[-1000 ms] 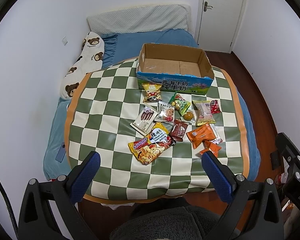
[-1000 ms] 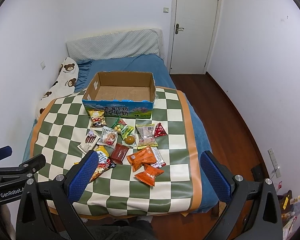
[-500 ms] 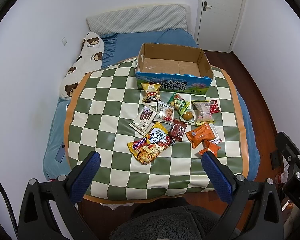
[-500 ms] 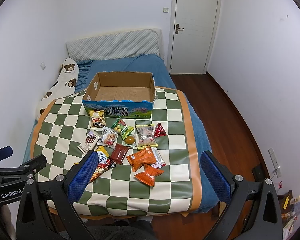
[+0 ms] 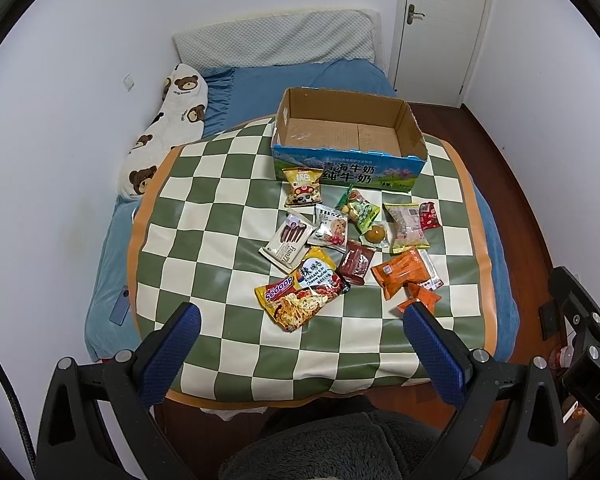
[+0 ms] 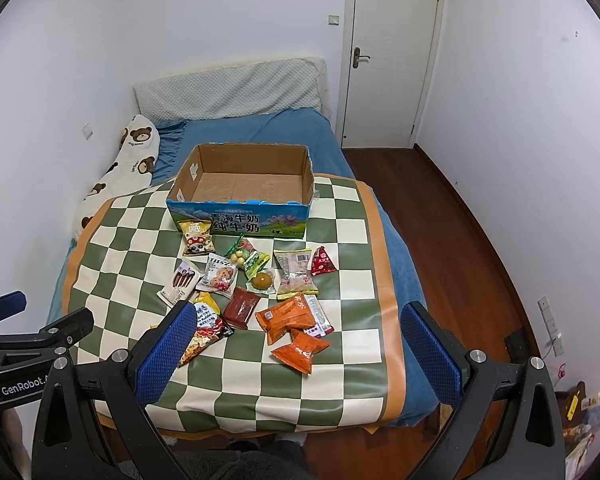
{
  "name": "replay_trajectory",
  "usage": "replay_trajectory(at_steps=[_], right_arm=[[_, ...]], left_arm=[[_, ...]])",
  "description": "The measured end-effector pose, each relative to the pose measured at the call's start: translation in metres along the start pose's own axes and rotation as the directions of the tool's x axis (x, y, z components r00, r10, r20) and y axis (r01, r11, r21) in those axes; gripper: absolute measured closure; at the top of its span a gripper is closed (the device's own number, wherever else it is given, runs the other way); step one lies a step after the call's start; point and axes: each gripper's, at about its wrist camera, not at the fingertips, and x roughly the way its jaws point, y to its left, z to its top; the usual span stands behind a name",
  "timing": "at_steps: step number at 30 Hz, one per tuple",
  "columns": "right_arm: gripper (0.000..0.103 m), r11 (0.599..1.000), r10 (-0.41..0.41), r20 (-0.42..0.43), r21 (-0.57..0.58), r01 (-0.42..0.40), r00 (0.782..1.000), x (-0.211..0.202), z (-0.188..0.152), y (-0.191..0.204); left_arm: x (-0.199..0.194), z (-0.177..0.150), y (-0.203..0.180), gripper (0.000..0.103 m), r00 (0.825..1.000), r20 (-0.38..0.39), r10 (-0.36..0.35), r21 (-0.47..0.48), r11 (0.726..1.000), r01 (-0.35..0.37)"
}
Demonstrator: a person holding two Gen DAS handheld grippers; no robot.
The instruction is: Organize snacks
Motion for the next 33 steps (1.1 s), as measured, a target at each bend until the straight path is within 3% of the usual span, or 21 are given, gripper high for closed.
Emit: replay_trajectory(at_steps=[15,21,24,27,29,33], right_arm=[[0.0,1.0,0.005,-0.008,0.008,-0.005,1.0,0.003,-0.001,0.001],[0.0,0.995,0.062,-0.098,0.078,-0.055,0.993,0.058,-0.007,-0.004],[0.0,0.985,0.126,-0.189,0.14,-0.1,0.974,0.109,-0.018,-0.007],[0.001,0.973,0.174,-0.282,0.199,-0.119,0.944,0.17,-0.032,-0.008],[0.001,0.968,0.184,-0.33,0.226,-0.112,0.926,0.208,-0.042,-0.009],[0.003,0.958,0.197,-0.452,0.277,-0.073,0.87,0.285,-0.066,-0.009]], left_arm=[[0.005,0.004,-0.001,0.0,1.0,-0.003,-0.001,0.002,1.0,0.001],[0.064,0.019,0.006,0.0,0.996,0.001,0.087,0.058,0.995,-0.087],[0.121,0.024,0.011,0.0,0.987,-0.033,0.159,0.155,0.976,-0.152],[0.18,0.023,0.01,0.0,0.978,-0.086,0.192,0.264,0.95,-0.164],[0.214,0.019,0.007,0.0,0.973,-0.135,0.188,0.333,0.933,-0.134],[0.288,0.001,-0.017,0.0,0.954,-0.247,0.171,0.486,0.873,-0.031]])
